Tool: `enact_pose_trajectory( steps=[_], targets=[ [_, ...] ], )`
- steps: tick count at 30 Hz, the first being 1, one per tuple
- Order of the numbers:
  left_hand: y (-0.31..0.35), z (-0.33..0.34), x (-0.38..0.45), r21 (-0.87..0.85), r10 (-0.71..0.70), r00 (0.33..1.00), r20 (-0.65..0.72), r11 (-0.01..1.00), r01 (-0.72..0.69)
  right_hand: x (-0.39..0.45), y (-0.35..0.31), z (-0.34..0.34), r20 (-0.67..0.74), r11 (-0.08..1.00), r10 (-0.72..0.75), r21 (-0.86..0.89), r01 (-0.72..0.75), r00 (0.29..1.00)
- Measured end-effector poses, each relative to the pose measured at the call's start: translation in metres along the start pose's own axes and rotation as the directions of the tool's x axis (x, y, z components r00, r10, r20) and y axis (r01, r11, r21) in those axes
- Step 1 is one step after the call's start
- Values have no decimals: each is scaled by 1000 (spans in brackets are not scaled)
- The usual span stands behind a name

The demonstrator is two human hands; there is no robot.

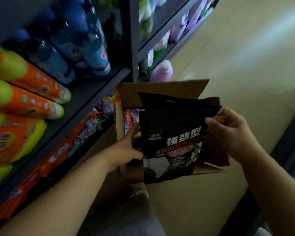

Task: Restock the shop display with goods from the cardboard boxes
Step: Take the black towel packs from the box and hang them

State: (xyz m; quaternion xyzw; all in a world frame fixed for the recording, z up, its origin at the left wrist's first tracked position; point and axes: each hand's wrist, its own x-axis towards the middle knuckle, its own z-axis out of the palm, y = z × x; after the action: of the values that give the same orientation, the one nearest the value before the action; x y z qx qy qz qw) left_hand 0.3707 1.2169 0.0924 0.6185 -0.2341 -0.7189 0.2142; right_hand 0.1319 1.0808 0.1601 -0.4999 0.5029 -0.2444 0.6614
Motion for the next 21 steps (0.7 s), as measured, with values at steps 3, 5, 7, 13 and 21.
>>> enact_pose_trajectory(
  steps=[3, 5, 7, 13, 21],
  targets=[
    [38, -4, -41, -21, 91, 996, 7, 996, -91, -9, -52, 2, 10, 995, -77, 66, 76, 997],
    [63, -8, -68, -54, 156, 987, -33, 986, -158, -18, -89, 1, 30, 986, -118, 120, 113, 993],
    [89, -14, -93, -98, 236, 967, -98, 964, -245, -27, -125, 0, 60, 975, -141, 182, 128, 988],
    [172, -18, -168, -59, 466, 861, -204, 872, -486, -53, -227, 0, 200, 946, -242, 264, 185, 950],
    [236, -1, -269, 19, 615, 727, -304, 767, -641, -93, -330, 29, 225, 910, -360, 301, 286, 905]
  ],
)
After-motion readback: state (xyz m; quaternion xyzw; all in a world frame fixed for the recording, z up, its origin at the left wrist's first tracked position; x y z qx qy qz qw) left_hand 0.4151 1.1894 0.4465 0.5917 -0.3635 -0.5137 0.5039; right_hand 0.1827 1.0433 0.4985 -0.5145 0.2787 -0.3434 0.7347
